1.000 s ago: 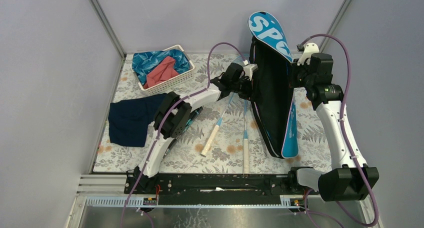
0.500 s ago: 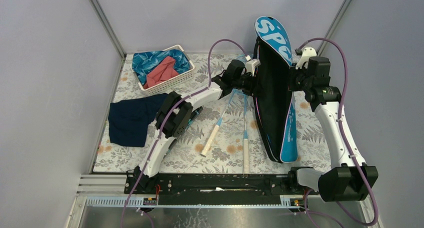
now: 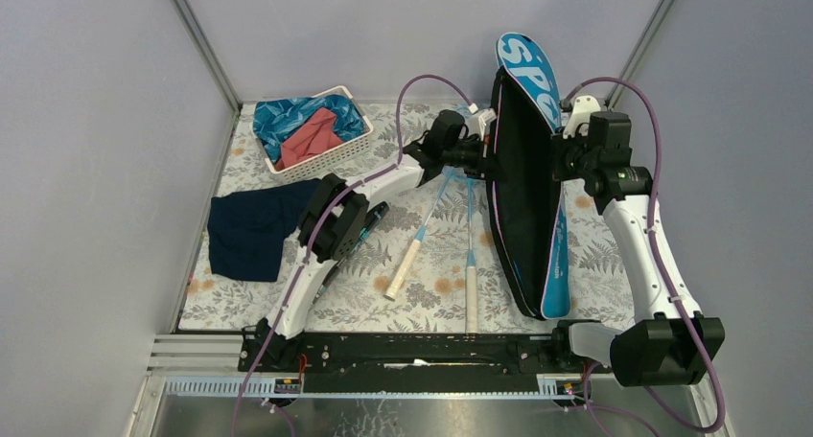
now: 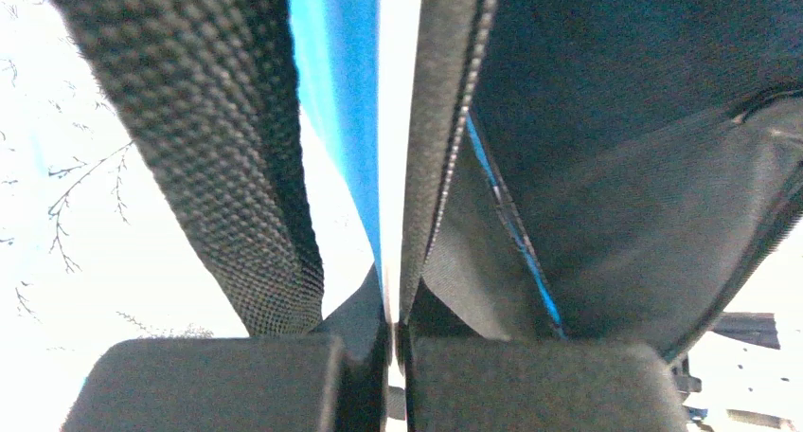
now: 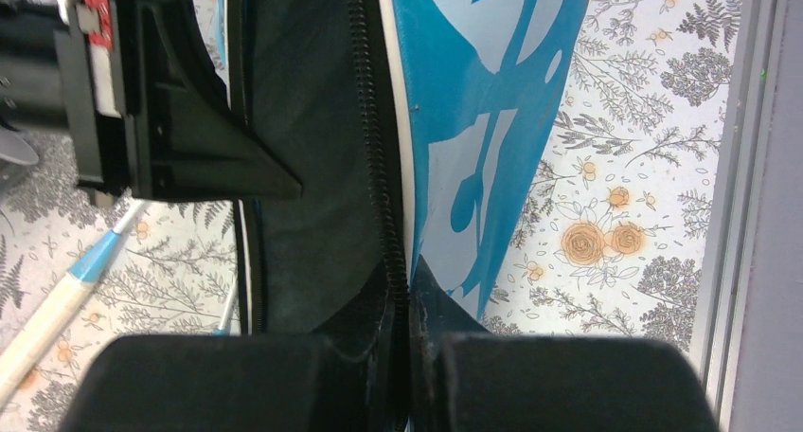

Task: Pack up the badminton gear
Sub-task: Adjust the racket bag at the center of the board.

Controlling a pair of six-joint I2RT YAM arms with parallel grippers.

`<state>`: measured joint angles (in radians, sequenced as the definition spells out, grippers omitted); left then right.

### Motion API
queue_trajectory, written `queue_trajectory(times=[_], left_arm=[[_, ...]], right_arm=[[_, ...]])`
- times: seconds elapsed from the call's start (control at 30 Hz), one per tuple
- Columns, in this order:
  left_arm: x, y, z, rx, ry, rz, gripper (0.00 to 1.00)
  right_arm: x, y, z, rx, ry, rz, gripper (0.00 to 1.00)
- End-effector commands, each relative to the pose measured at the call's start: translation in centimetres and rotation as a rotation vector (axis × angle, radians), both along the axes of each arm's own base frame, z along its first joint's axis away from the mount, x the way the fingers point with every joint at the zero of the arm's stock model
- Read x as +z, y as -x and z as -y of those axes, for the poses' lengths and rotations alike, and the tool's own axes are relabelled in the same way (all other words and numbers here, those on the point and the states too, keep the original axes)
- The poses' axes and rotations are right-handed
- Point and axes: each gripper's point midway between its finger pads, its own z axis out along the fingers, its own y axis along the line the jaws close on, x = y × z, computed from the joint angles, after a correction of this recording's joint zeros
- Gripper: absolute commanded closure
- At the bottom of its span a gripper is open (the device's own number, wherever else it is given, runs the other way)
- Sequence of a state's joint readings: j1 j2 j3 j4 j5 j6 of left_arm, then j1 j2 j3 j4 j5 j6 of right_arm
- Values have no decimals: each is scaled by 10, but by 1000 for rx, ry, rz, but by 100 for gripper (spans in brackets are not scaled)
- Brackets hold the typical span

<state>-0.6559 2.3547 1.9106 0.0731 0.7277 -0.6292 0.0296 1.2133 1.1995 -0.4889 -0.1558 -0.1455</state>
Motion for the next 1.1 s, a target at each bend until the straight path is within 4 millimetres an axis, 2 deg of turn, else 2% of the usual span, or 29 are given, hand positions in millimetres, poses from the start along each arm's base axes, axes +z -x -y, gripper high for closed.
queue_trajectory(times=[0.0, 0.13, 0.33, 0.53, 0.83, 1.07], left_arm=[[46, -1, -9, -1, 115, -65, 100], [59, 8, -10, -17, 166, -152, 100], [76, 19, -15, -36, 305, -324, 100], [75, 18, -18, -5, 239, -261, 100], [71, 24, -19, -18, 167, -163, 100], [62, 28, -20, -39, 143, -145, 100]], right_arm=[[-3, 0, -3, 65, 28, 17, 100], [-11, 5, -17, 123, -26, -4, 100], [-27, 6, -19, 130, -35, -38, 100], [-37, -2, -12, 98, -9, -58, 95], [-44, -28, -8, 60, 39, -47, 75], [-39, -43, -18, 94, 36, -21, 61]])
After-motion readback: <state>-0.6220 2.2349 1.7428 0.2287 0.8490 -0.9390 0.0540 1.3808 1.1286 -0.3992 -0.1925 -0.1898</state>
